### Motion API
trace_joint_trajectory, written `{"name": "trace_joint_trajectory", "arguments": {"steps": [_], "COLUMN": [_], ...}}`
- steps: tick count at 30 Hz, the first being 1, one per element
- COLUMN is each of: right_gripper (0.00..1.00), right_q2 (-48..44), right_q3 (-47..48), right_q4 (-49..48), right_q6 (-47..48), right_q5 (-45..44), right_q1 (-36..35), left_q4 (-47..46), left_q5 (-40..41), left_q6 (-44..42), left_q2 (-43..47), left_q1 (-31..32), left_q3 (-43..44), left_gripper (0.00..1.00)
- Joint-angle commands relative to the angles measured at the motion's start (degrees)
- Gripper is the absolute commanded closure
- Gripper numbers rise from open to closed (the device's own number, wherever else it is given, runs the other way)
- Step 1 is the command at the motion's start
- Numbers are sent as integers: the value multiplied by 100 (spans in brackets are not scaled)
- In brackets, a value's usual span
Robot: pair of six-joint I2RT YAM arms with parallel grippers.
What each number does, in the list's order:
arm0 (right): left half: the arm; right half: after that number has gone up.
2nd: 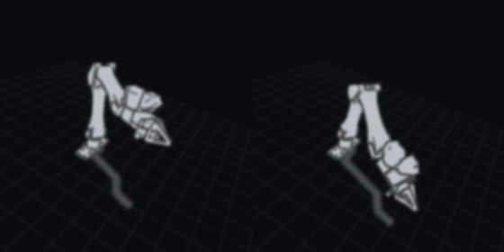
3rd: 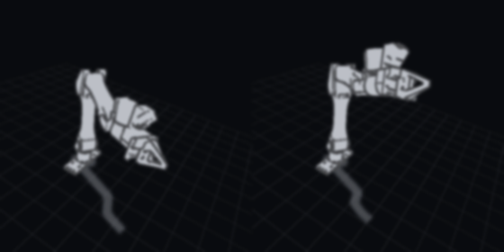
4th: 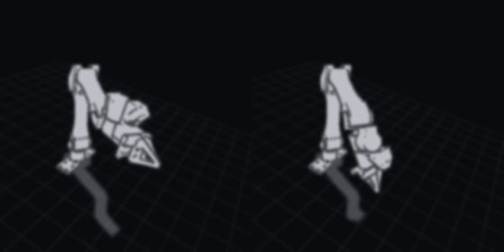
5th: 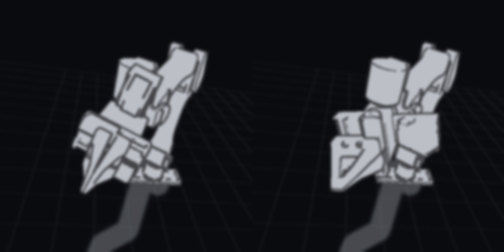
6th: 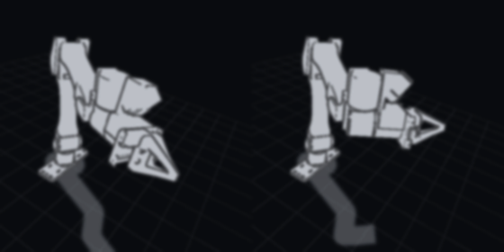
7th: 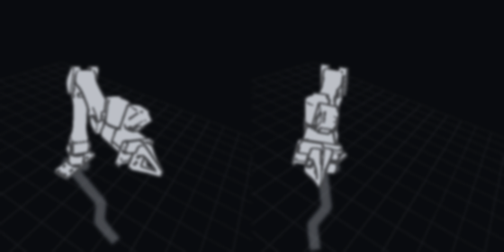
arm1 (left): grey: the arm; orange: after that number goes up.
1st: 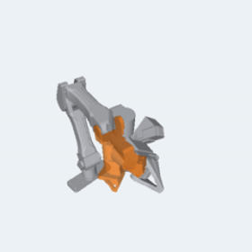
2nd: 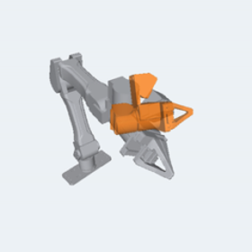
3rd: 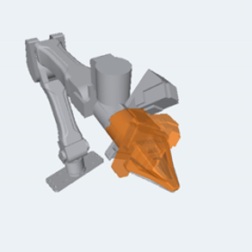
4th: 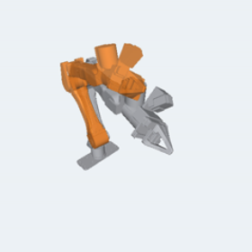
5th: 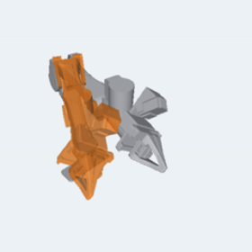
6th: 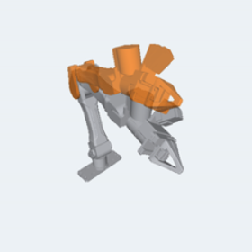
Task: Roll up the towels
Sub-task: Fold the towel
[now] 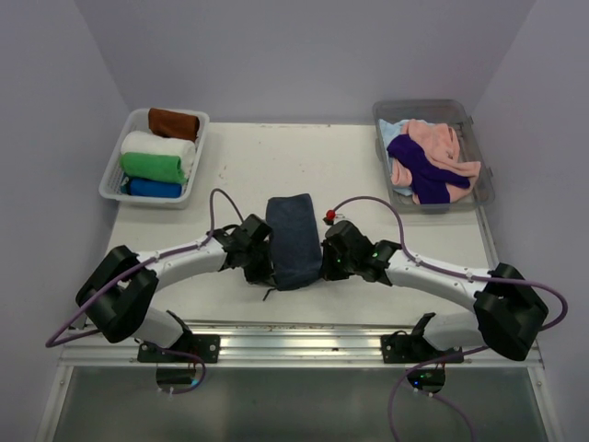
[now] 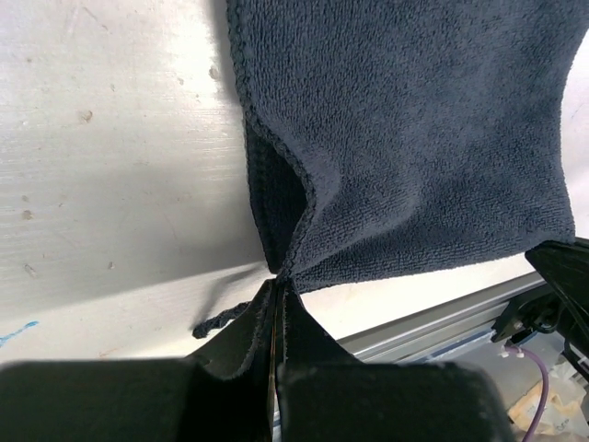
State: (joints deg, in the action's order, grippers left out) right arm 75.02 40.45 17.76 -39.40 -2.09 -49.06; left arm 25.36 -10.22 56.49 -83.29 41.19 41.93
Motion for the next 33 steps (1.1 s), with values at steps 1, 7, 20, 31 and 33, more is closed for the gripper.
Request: {"name": "trace_joint_trajectory", "arguments": {"steps": [1,7,20,31,33], "right_gripper": [100,100,96,100,100], "right_q2": [91,153,276,223,144], "right_q3": [262,25,-37,-63,-37], "right_q4": [157,26,-27,-36,17], "right_q6": [64,-24,-68,-51,-24], "right_q5": [-178,-64,51,77,42], "right_q1": [19,19,19,19,10], "left_q4": [214,-224,-409,-331,-112], "left_q5": [-41,-331,-384,-174,-16], "left_q6": [-305,-244,-130,81,64], "left_q2": [-3,-144,-741,-1058,-936], "left_q1": [-76,-67,91,126,126], "left_q3": [236,-62,8,-115,-1], "left_gripper": [100,72,58,98,100]}}
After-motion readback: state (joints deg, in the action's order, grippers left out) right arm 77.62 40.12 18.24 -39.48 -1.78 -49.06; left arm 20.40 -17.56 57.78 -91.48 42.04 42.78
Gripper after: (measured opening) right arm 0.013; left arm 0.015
